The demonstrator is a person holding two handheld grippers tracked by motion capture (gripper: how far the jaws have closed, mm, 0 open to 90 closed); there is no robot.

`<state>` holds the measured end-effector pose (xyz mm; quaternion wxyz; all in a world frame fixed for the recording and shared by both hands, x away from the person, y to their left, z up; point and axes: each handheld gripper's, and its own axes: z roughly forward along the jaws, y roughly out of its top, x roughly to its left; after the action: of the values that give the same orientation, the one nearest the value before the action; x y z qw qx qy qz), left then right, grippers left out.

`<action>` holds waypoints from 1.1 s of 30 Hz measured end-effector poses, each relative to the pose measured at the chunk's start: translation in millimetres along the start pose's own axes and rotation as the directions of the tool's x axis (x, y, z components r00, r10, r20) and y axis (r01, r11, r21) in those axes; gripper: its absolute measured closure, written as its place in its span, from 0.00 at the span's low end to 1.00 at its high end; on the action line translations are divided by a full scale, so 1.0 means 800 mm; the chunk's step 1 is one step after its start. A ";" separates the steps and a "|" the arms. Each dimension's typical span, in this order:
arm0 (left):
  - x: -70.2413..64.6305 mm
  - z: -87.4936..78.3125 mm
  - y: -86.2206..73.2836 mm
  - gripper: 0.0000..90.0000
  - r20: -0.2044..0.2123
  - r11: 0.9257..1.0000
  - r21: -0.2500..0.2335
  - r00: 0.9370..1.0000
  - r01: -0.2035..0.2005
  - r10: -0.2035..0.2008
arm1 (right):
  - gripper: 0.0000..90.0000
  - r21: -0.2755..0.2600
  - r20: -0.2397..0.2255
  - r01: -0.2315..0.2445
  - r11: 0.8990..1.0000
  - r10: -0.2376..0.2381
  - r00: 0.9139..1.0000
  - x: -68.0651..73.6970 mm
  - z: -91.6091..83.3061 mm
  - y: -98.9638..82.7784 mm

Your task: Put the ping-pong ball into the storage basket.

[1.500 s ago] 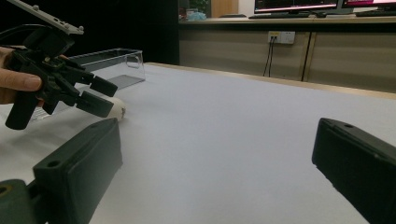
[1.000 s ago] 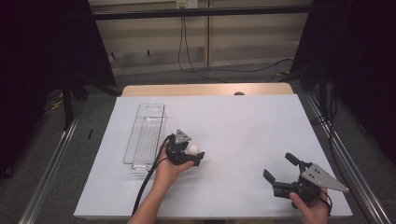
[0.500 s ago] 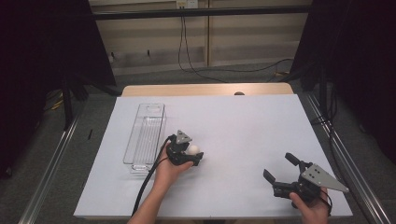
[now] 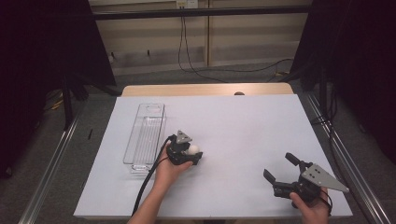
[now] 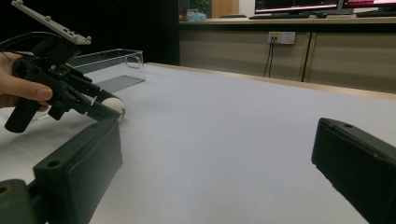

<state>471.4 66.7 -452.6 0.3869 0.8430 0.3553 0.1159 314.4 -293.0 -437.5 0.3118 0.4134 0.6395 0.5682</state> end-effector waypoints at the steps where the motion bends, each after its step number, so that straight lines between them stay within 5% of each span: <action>1: -0.001 0.000 0.000 0.42 -0.012 1.000 0.005 1.000 0.002 -0.002 | 0.01 0.000 0.000 0.000 1.000 0.000 1.000 0.000 0.000 0.000; 33: 0.001 -0.001 -0.001 0.56 0.016 0.999 0.023 0.999 0.028 -0.028 | 0.01 0.002 0.001 0.001 1.000 -0.001 1.000 0.000 0.001 0.000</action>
<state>471.2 68.1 -452.5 0.3816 0.8433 0.3651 0.0996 314.7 -292.5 -437.8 0.3120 0.4138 0.6400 0.5673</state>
